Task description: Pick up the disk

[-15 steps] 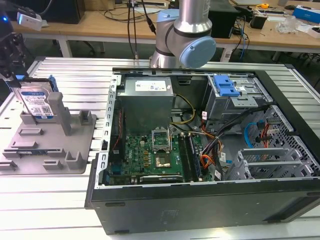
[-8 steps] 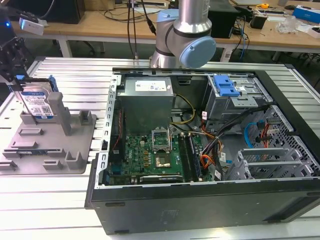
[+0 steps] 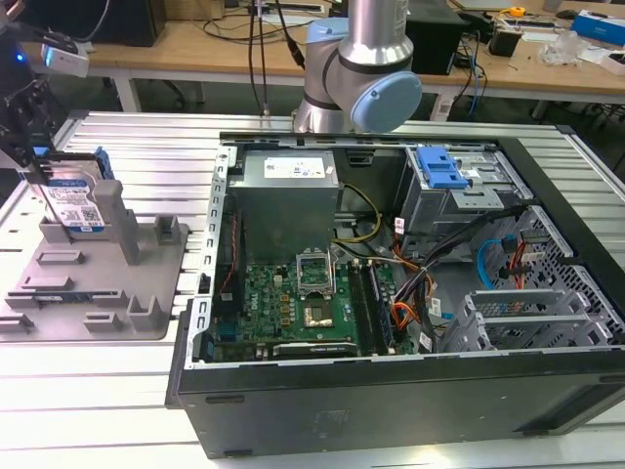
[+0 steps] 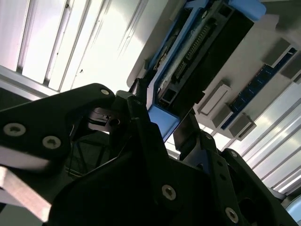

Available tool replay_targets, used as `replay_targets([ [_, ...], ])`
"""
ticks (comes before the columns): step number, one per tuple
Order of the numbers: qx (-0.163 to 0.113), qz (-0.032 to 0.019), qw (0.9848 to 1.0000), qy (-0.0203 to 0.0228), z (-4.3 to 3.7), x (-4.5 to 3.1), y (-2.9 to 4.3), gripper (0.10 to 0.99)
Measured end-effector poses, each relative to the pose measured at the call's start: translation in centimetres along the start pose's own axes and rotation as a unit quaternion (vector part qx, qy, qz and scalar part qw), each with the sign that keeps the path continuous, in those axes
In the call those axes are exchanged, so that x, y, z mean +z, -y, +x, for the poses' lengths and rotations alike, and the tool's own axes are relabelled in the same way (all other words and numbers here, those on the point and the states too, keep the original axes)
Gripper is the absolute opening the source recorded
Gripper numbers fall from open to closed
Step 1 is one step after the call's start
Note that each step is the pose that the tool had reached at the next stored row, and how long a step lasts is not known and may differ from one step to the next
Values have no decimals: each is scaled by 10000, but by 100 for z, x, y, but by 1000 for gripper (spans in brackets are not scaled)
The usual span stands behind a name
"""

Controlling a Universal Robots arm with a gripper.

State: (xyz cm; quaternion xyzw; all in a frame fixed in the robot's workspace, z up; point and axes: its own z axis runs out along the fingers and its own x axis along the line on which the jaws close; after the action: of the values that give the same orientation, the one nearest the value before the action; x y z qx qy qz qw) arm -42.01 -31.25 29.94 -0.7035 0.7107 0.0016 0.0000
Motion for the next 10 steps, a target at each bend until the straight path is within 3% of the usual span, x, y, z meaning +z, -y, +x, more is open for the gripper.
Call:
replay_targets([
  [10,-5,0,10000,0,0,33,0,482],
])
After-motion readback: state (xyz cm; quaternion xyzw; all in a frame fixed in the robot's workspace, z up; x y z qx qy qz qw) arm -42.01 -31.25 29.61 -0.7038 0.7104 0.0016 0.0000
